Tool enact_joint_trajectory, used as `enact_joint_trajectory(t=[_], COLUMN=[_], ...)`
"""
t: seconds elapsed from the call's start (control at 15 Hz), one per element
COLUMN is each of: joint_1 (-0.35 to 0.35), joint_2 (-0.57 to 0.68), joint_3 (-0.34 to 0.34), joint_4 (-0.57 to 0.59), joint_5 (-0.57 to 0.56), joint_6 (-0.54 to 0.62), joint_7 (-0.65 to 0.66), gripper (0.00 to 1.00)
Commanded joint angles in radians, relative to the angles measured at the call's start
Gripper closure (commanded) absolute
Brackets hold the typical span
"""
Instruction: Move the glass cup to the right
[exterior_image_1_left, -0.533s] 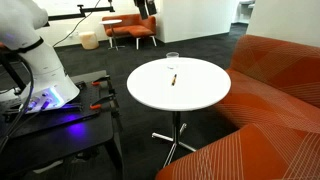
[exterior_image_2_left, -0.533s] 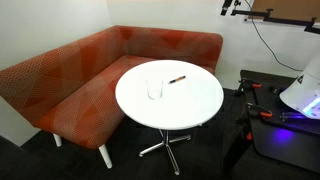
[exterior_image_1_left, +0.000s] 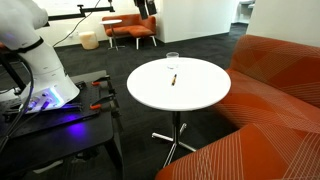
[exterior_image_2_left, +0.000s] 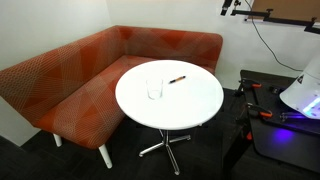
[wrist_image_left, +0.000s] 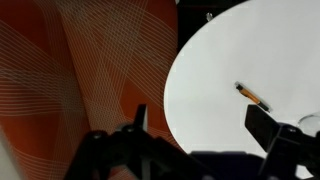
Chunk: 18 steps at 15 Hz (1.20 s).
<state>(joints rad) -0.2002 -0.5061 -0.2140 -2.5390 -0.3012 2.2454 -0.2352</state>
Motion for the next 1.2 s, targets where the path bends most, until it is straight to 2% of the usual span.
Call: enact_joint_trajectory(t=[0.0, 0.27, 0.6, 0.87, 1.13], joint_1=[0.011, 0.058, 0.132, 0.158, 0.199], joint_2=[0.008, 0.049, 0.167, 0.292, 0.407], joint_3=[0.033, 0.089, 0.151, 0.219, 0.244], joint_4=[0.017, 0.063, 0.142, 0.234, 0.321], joint_5=[0.001, 0.034, 0.115, 0.16, 0.23], joint_6=[0.017, 0.066, 0.188, 0.205, 0.206], joint_7=[0.027, 0.07, 0.148, 0.286, 0.314], gripper=[0.0, 0.0, 0.0, 0.0, 0.0])
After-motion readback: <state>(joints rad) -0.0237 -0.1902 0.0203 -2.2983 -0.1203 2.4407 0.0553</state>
